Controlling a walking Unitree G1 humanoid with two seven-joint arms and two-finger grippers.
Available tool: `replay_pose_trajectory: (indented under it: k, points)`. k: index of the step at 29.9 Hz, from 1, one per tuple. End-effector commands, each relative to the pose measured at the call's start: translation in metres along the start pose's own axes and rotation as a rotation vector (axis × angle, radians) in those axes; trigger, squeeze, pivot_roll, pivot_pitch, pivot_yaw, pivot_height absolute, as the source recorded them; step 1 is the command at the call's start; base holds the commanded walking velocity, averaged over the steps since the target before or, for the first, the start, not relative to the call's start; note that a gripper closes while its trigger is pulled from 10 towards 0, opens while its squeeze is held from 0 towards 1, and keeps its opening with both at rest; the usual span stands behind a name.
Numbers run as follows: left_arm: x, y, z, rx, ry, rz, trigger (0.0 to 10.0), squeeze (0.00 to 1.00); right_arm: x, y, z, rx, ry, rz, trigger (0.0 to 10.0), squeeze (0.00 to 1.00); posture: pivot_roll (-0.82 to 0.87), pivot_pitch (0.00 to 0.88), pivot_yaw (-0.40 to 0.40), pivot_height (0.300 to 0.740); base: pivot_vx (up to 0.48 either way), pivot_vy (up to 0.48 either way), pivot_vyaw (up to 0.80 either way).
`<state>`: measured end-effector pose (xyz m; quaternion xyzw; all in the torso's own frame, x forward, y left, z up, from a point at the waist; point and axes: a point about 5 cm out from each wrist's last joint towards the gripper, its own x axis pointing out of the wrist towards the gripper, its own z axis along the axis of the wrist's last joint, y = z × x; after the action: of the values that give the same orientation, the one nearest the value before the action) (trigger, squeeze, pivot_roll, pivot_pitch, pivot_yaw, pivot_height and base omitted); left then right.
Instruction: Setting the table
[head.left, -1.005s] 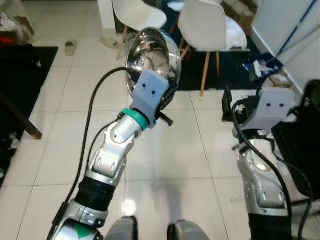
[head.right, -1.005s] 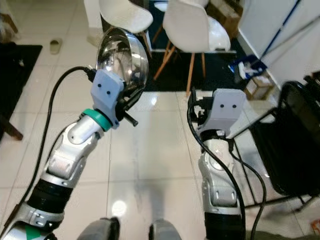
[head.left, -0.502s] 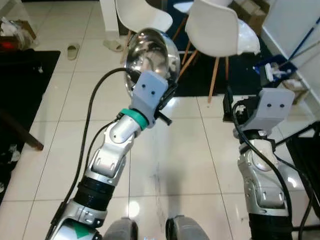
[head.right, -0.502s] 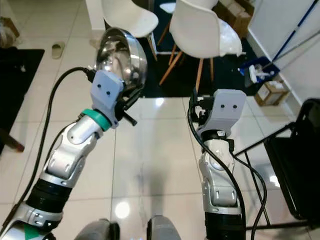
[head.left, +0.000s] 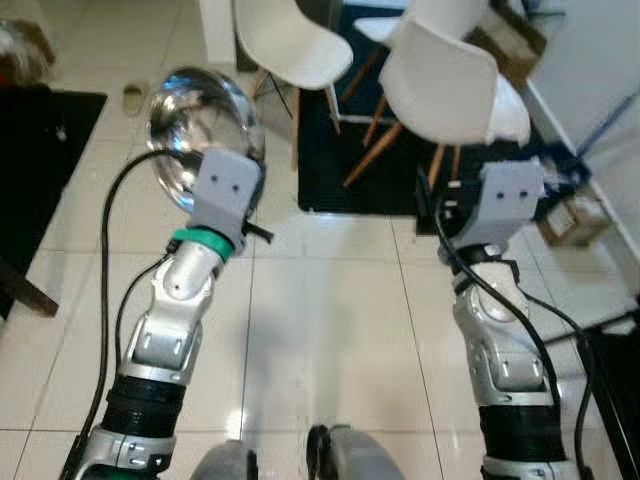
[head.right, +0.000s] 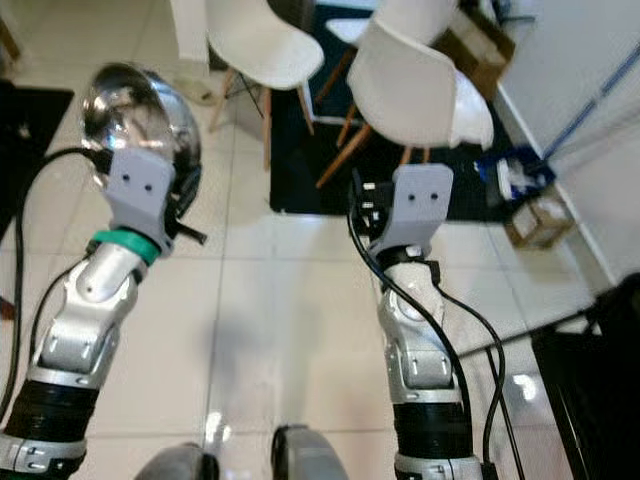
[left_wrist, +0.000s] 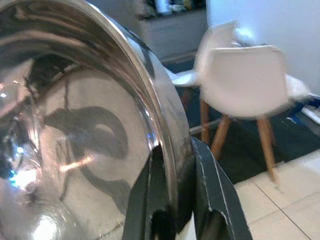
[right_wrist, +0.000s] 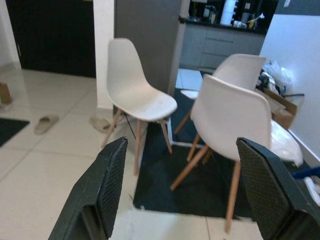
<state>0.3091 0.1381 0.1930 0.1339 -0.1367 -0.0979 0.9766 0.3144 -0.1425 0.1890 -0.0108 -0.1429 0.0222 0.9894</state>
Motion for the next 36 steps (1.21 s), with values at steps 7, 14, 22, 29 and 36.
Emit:
replay_pose_trajectory:
  k: [7,14,22,29,36]
  points:
    - [-0.006,0.016,-0.004,0.046,0.006,0.095,10.0,0.00,0.009,0.005,-0.004,0.023,0.003,0.014,10.0,0.00,0.13,0.028,-0.101,0.740,0.480,0.000,0.00]
    - [-0.001,0.022,-0.002,0.057,-0.004,0.107,10.0,0.00,0.016,-0.004,-0.001,0.017,-0.014,-0.028,10.0,0.00,0.13,0.023,-0.088,0.740,0.480,0.000,0.00]
    - [0.011,0.021,0.011,0.108,-0.069,0.062,10.0,0.00,0.016,-0.014,0.001,0.004,-0.040,-0.070,10.0,0.00,0.10,0.000,-0.056,0.740,0.479,0.000,0.00]
    - [0.013,0.009,0.016,0.103,-0.102,0.002,10.0,0.00,0.018,-0.014,0.003,0.006,-0.062,-0.084,10.0,0.00,0.08,0.000,-0.025,0.740,0.457,0.000,0.00]
    - [0.018,0.000,0.013,0.027,-0.082,-0.019,10.0,0.00,0.017,-0.003,0.000,0.009,-0.068,-0.040,10.0,0.00,0.07,0.000,-0.012,0.740,0.089,0.000,0.00]
